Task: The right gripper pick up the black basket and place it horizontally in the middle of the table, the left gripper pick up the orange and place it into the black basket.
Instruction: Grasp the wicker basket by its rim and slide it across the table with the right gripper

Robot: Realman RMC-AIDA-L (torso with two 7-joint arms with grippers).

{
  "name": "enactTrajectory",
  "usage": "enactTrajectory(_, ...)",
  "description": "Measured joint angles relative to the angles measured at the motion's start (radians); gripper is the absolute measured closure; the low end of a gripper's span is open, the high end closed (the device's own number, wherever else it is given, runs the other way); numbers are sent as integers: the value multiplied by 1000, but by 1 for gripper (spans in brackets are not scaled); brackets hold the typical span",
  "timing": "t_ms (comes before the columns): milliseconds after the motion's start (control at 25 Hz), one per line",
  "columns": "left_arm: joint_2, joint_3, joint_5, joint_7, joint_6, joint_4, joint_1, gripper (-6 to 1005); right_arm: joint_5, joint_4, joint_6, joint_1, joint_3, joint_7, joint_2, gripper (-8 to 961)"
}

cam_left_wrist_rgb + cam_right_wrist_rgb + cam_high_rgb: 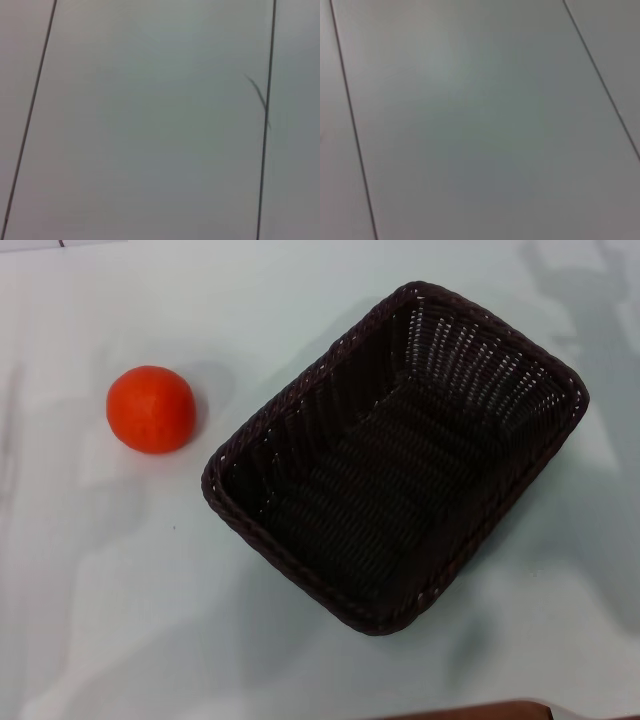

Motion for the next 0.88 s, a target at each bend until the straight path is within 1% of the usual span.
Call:
enactTrajectory(160, -1, 3, 2, -1, 0, 1, -1, 76, 0, -13, -5, 0, -34, 38, -5, 10)
enactTrajectory(320, -1, 3, 4, -2, 1, 2, -4, 76, 0, -58, -8, -6, -86, 98, -4, 9)
enactTrajectory(400, -1, 3, 4, -5, 5, 2, -4, 76, 0, -93, -11, -11, -124, 163, -5, 10)
enactTrajectory(440, 0, 3, 4, -8, 6, 2, -4, 77, -3, -132, -14, -15, -162, 222, -5, 10)
enactTrajectory(520, 0, 3, 3, -12, 7, 2, -5, 77, -23, -224, -20, -25, -240, 349, -5, 10)
enactTrajectory(600, 1, 3, -1, -14, 10, 2, -6, 77, -88, -347, -43, -35, -312, 530, -5, 11)
enactTrajectory(680, 2, 3, -2, -14, 14, 2, -8, 77, -221, -535, -82, -38, -390, 789, -6, 11)
enactTrajectory(720, 3, 3, -2, -14, 17, 2, -11, 77, -286, -607, -95, -37, -416, 895, -8, 11)
enactTrajectory(800, 3, 3, -2, -14, 27, 2, -15, 77, -431, -740, -96, -26, -456, 1091, -17, 11)
enactTrajectory(880, 3, 3, -2, -14, 32, 2, -17, 77, -599, -875, -60, -2, -498, 1307, -29, 10)
